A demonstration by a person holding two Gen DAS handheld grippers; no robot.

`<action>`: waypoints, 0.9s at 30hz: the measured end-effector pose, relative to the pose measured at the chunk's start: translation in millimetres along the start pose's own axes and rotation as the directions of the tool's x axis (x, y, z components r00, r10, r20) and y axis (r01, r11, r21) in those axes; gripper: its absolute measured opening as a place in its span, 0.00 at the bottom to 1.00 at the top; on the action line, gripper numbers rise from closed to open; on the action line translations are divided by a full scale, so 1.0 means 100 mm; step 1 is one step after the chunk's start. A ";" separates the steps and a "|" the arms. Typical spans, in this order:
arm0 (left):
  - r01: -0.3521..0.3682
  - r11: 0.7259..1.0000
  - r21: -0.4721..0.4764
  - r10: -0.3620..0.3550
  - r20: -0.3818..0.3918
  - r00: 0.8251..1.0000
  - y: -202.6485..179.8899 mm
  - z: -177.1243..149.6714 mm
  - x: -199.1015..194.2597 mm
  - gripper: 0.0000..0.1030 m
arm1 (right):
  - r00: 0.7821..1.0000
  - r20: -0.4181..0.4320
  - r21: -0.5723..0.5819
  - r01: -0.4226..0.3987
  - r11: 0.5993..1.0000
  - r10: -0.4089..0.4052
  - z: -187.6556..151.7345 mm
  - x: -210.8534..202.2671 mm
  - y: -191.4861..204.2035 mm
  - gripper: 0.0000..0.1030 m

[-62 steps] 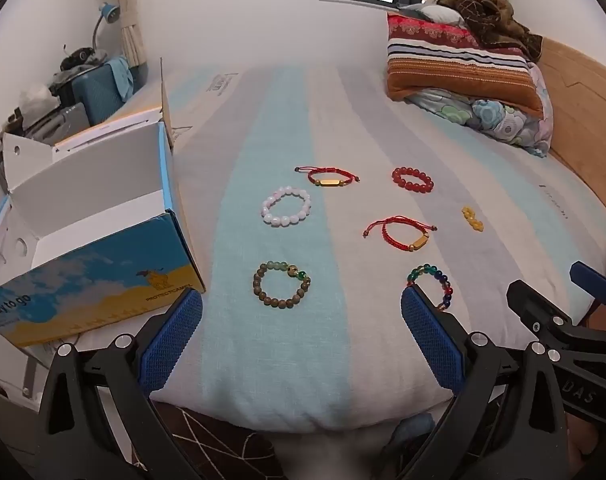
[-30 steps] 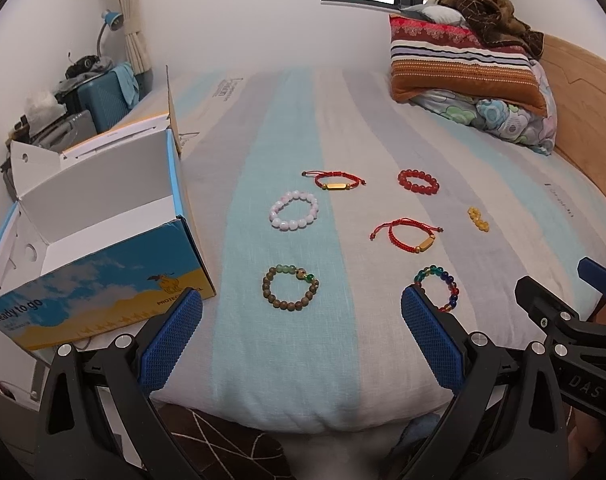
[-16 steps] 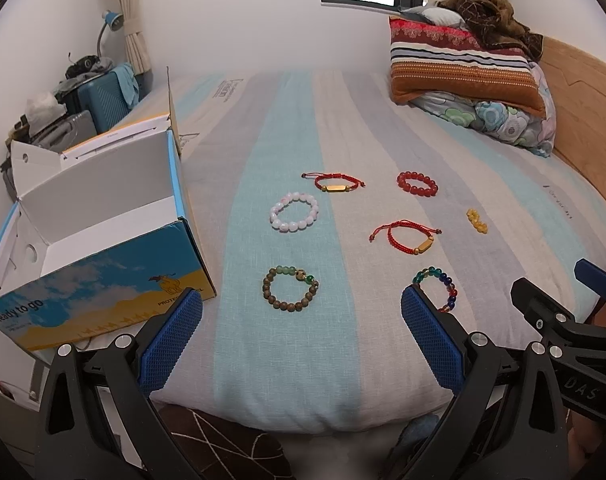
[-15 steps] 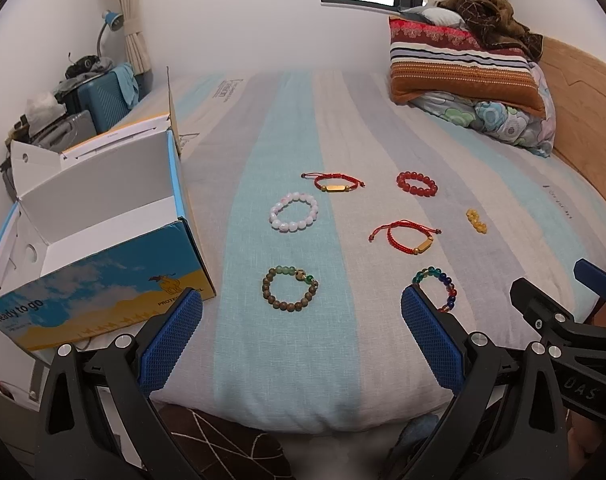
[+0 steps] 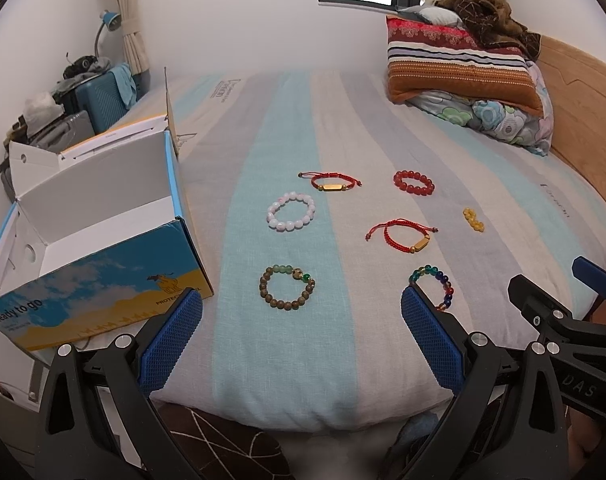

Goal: Organize jewelry

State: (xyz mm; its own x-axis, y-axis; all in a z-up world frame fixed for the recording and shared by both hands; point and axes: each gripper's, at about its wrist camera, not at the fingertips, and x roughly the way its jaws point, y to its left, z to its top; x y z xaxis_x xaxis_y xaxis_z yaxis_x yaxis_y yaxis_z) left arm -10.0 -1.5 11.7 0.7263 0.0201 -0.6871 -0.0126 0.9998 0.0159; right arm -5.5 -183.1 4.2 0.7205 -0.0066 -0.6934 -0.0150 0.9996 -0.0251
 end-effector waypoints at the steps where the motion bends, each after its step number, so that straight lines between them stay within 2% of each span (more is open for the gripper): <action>1: 0.001 1.000 0.000 -0.001 0.000 1.000 0.00 0.00 0.00 0.95 | 1.000 0.001 -0.001 0.001 1.000 -0.001 0.00 -0.01 0.00 0.93; 27: -0.009 1.000 -0.009 0.009 -0.012 1.000 0.00 0.03 0.00 0.95 | 1.000 0.017 0.009 0.009 1.000 -0.009 0.03 -0.06 -0.04 0.93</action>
State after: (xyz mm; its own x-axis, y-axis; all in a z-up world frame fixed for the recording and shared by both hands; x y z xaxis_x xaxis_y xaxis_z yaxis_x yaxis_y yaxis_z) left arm -7.5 -1.8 14.1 0.7176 0.0294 -0.6958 -0.0254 0.9995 0.0160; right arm -7.0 -187.0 10.6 0.7324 -0.0150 -0.6807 -0.0022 0.9997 -0.0245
